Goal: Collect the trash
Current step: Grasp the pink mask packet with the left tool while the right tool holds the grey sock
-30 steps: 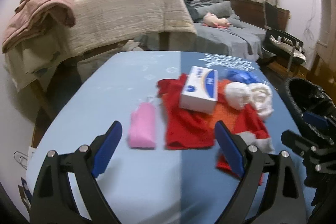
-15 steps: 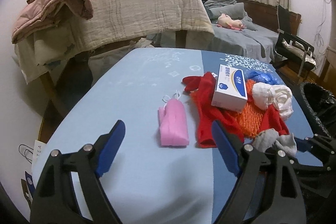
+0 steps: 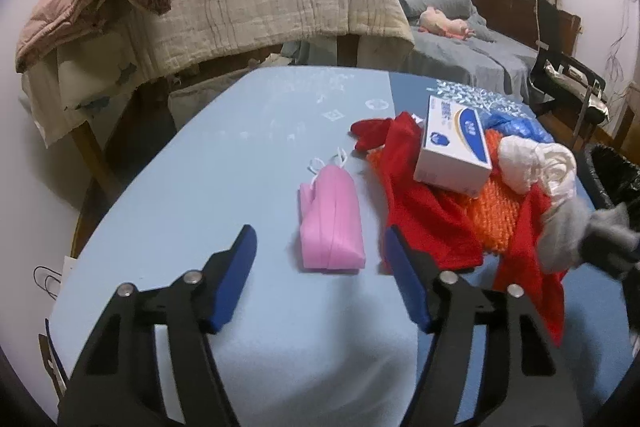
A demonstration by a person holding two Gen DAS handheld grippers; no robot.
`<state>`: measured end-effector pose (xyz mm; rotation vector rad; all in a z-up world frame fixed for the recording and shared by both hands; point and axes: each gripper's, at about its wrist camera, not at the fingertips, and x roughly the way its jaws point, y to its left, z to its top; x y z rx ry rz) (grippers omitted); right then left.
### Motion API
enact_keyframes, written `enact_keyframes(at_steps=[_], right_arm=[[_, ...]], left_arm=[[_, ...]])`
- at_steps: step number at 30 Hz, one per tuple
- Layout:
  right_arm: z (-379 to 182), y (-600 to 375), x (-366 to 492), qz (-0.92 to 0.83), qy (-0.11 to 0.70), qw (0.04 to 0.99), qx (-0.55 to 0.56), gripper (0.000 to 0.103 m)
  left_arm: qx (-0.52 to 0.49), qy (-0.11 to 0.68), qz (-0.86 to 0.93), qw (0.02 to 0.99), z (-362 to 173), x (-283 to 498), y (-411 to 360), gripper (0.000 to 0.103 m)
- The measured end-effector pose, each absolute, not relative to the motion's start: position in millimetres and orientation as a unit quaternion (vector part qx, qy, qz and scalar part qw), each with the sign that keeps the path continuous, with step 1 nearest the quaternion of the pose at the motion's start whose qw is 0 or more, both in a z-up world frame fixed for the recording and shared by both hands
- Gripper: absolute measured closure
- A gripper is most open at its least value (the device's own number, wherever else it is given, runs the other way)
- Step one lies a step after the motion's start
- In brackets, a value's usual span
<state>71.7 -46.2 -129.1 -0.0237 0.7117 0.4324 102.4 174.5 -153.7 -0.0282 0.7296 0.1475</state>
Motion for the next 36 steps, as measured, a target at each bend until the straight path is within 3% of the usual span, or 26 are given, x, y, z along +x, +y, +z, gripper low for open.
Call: enact_keyframes(at_steps=[8, 18, 36], right_arm=[[-126, -63, 81, 0.188, 0.351, 0.917, -0.004, 0.082], [-130, -65, 82, 0.187, 0.359, 0.914, -0.005, 0.082], [-104, -88, 76, 0.166, 0.331, 0.929, 0.016, 0.082]], left_arm=[[-0.03, 0.392, 0.067, 0.917, -171, 124, 179, 0.057], [-0.034, 0.402, 0.055, 0.913, -176, 129, 177, 0.089], [-0.019, 0.315, 0.02, 0.949, -100, 105, 141, 0.091]])
